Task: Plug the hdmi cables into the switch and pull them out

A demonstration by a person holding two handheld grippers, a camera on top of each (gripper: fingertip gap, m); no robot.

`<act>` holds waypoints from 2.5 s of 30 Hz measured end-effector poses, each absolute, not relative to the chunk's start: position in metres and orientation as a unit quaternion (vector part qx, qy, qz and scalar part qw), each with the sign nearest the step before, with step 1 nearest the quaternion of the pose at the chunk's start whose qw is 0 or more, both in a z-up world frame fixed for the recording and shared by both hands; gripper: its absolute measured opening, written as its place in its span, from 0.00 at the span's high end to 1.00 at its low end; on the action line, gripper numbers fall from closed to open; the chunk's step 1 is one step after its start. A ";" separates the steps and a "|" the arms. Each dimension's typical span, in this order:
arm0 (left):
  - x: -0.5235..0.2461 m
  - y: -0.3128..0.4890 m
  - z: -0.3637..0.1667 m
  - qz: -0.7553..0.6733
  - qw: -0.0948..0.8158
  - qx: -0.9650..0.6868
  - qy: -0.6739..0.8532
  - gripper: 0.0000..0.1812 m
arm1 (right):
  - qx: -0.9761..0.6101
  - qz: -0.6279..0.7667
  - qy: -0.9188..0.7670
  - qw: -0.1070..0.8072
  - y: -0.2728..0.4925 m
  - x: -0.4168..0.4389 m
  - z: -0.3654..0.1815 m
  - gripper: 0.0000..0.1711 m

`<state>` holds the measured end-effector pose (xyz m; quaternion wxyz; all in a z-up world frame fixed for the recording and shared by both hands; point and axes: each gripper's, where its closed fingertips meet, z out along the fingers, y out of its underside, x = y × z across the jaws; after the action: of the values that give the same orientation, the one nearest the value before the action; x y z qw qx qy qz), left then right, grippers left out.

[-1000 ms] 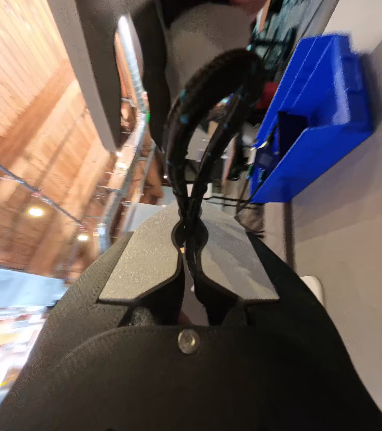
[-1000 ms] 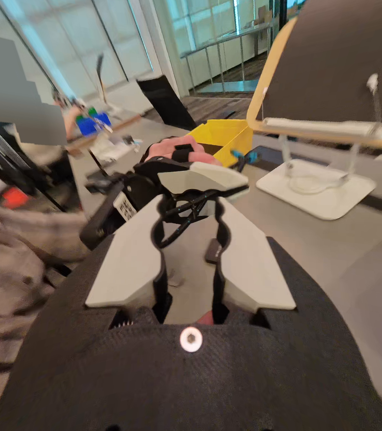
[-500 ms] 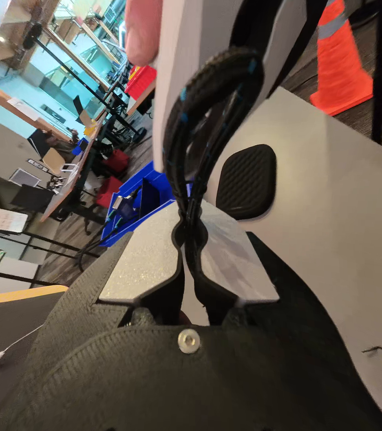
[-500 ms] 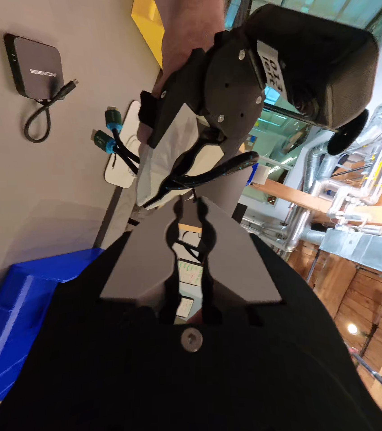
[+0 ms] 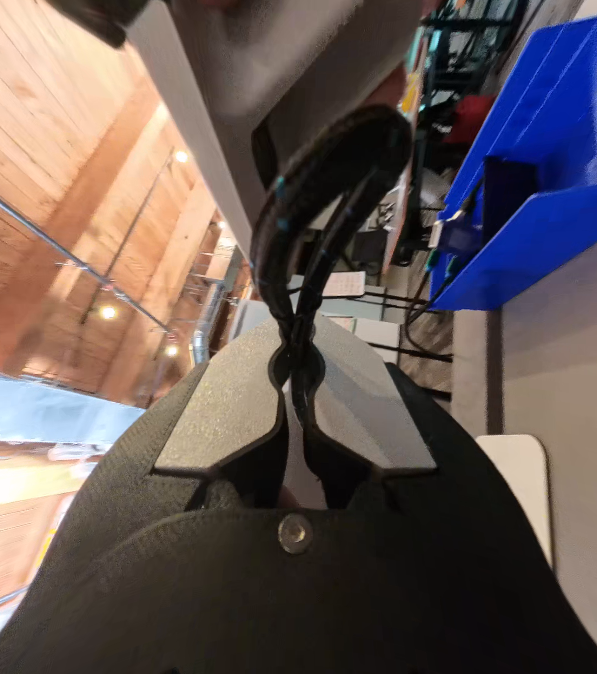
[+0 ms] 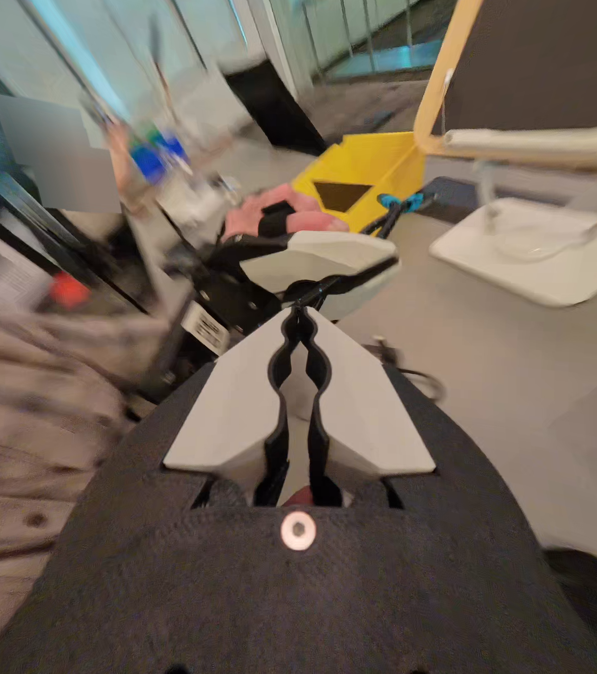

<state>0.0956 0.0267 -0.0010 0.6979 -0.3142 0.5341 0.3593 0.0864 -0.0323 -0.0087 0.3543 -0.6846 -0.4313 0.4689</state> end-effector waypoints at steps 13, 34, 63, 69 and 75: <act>0.106 0.011 -0.011 -0.276 0.644 -0.525 0.482 0.98 | -0.499 0.163 -0.613 0.590 -0.021 0.100 0.020 0.65; 0.100 -0.014 -0.043 -0.417 0.510 -0.508 0.555 0.74 | -0.498 0.449 -0.587 0.453 -0.019 0.041 0.044 0.86; 0.013 0.013 0.066 -0.636 0.649 -0.346 0.233 0.94 | -0.461 0.023 -0.544 0.700 0.011 0.046 0.009 0.67; 0.033 0.002 0.061 -0.603 0.653 -0.360 0.284 0.94 | -0.513 -0.011 -0.495 0.701 0.021 0.029 -0.006 0.73; 0.040 0.001 0.057 -0.569 0.666 -0.373 0.306 0.94 | -0.513 -0.015 -0.499 0.698 0.027 0.019 -0.020 0.88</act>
<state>0.0401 0.0005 0.0571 0.6655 -0.3734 0.3058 -0.5693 0.0195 0.0268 -0.0203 0.6981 -0.5129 -0.4994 -0.0149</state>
